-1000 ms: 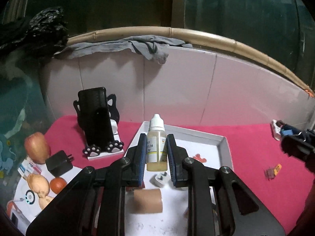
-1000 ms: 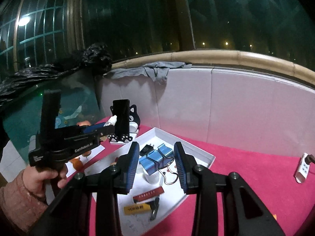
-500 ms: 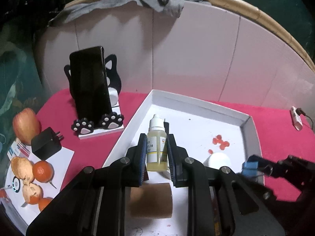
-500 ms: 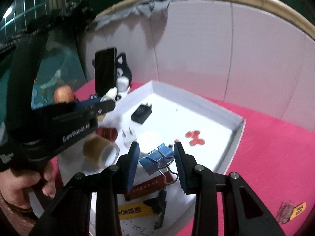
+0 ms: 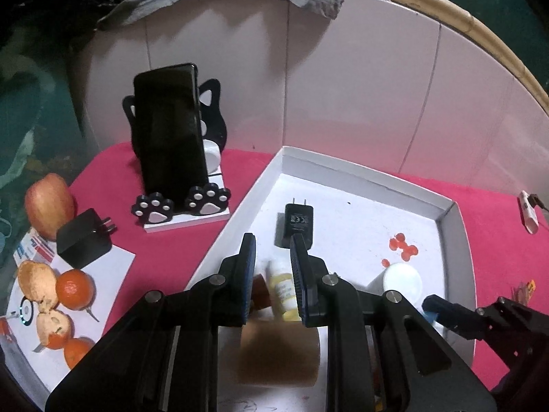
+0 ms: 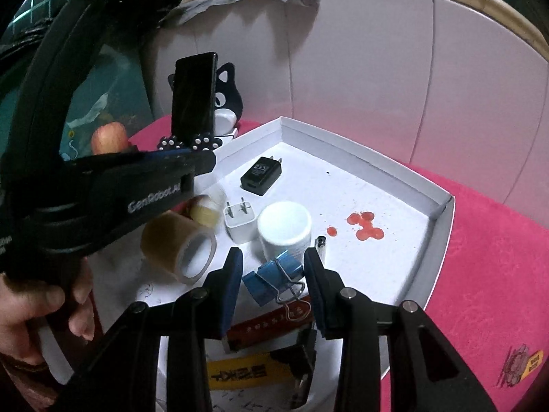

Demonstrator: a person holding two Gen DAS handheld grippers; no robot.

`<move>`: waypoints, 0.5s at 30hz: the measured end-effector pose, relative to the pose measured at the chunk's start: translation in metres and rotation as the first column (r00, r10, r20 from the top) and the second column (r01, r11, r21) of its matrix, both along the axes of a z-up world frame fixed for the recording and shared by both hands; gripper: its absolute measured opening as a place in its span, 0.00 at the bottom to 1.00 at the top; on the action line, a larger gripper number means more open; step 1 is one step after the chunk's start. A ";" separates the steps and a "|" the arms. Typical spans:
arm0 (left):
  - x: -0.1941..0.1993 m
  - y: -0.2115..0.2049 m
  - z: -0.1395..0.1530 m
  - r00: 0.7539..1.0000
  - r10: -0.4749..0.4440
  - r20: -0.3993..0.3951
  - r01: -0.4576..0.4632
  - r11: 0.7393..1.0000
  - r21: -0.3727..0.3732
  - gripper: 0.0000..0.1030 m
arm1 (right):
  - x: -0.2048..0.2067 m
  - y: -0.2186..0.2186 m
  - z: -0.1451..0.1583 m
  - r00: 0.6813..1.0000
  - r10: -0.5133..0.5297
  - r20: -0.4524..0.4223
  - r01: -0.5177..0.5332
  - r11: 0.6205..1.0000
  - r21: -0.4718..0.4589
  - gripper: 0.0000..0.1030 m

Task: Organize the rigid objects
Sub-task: 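Carry the dropper bottle and binder clip into the tray and release both, then grasp the yellow lighter with the right tool while the left tool grasps the clear plastic clip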

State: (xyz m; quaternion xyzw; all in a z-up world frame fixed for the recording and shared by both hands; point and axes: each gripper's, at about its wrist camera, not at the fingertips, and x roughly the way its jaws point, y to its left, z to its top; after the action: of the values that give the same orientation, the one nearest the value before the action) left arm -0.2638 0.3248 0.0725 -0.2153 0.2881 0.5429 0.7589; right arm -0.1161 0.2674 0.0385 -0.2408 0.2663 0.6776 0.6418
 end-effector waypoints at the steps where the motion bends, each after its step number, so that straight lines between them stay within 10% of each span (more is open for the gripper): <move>1: -0.001 -0.001 0.002 1.000 0.004 0.001 -0.004 1.000 0.003 0.46 | 0.000 -0.001 0.001 1.000 -0.002 0.004 0.002 1.000 0.003 0.71; 2: -0.003 -0.002 0.004 1.000 0.011 0.006 -0.011 1.000 0.009 0.79 | 0.000 -0.002 0.002 1.000 -0.002 0.009 0.002 1.000 0.008 0.84; 4: -0.007 -0.007 0.009 0.999 0.031 0.012 -0.032 0.999 0.037 1.00 | -0.002 -0.009 0.005 1.000 -0.007 0.026 0.005 0.999 0.043 1.00; 15: -0.018 -0.030 0.032 0.997 0.066 0.043 -0.070 0.993 0.098 1.00 | 0.012 -0.048 0.027 0.998 -0.059 0.017 0.056 0.989 0.139 1.00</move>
State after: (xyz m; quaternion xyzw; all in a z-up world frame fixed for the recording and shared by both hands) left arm -0.2823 0.2950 0.1045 -0.1978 0.2383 0.5778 0.7551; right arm -0.1040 0.2195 0.0654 -0.1947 0.2187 0.6731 0.6791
